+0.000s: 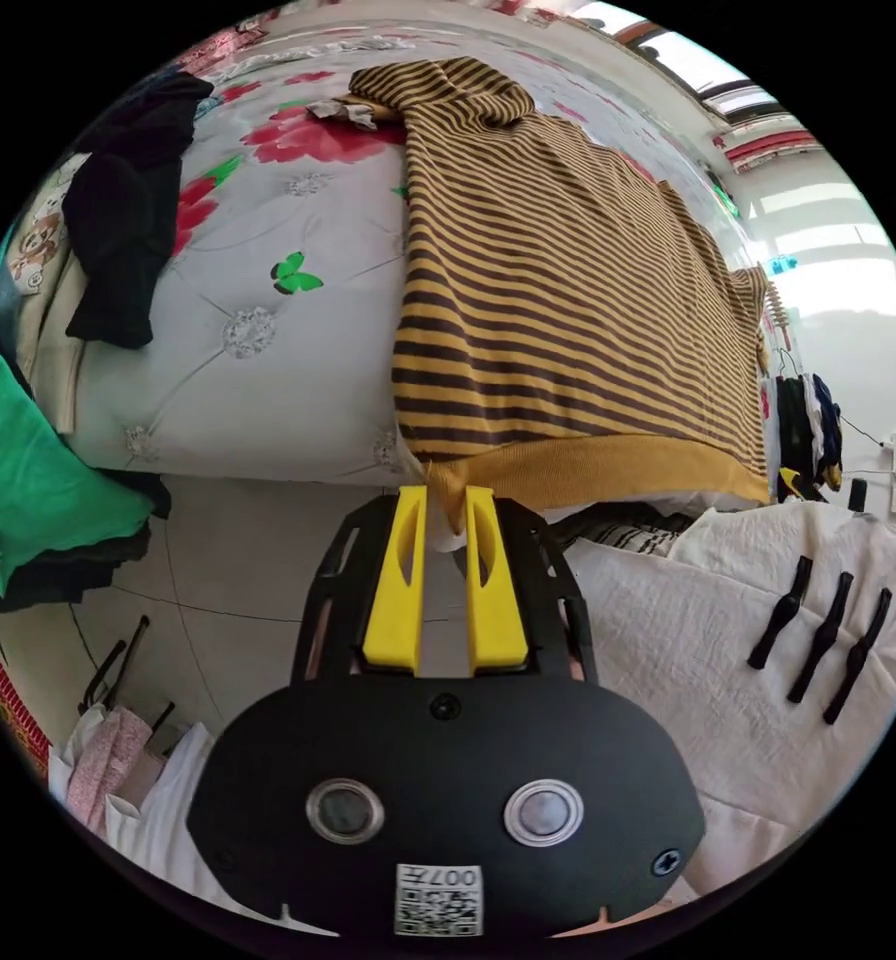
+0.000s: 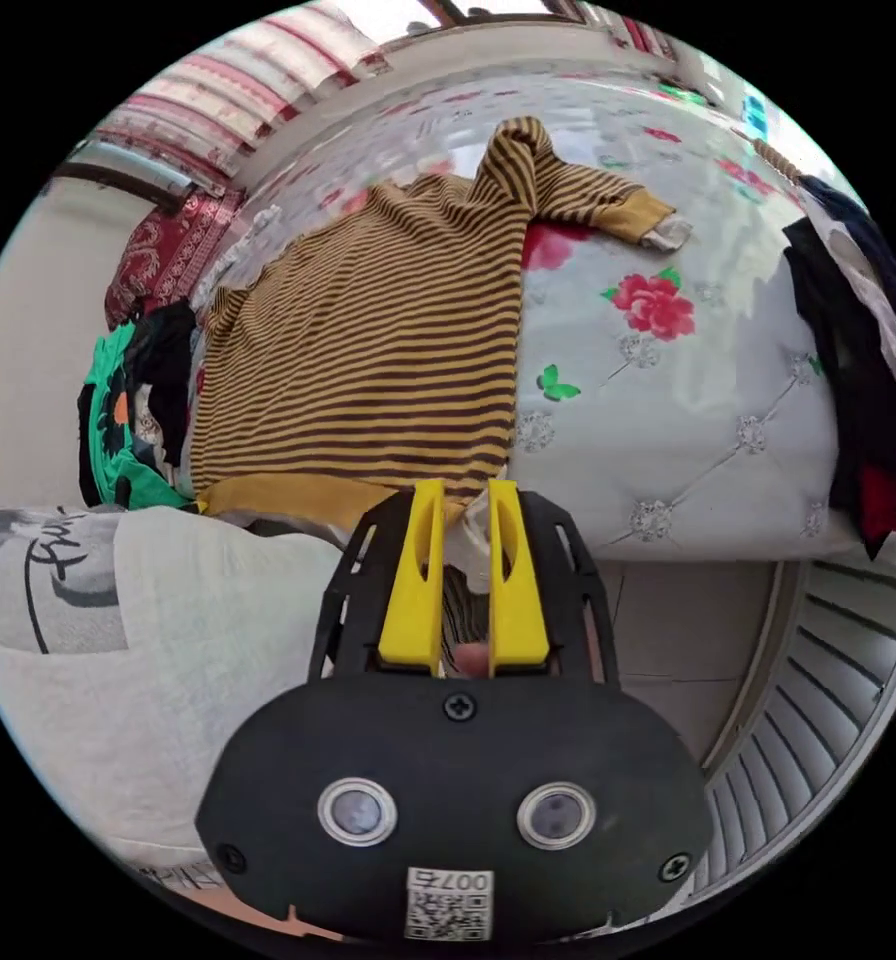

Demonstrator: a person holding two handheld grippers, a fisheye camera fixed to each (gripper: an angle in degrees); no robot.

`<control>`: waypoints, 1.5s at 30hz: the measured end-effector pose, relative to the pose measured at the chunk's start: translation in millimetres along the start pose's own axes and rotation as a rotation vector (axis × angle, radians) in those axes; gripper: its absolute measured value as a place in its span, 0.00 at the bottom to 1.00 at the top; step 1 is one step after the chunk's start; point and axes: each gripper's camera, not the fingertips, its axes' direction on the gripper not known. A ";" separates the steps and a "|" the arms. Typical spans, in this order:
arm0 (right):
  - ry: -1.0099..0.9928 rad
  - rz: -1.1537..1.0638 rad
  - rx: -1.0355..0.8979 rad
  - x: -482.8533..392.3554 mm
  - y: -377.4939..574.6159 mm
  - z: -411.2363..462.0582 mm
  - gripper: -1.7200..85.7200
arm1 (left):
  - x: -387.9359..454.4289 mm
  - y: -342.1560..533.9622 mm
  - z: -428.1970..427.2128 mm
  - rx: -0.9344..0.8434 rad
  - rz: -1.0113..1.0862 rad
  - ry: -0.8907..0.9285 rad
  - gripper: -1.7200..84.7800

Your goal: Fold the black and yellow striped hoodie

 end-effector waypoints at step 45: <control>0.279 -0.055 0.239 -26.7 -255.6 -50.2 0.11 | -35.4 -111.1 -99.0 0.238 -0.421 0.043 0.08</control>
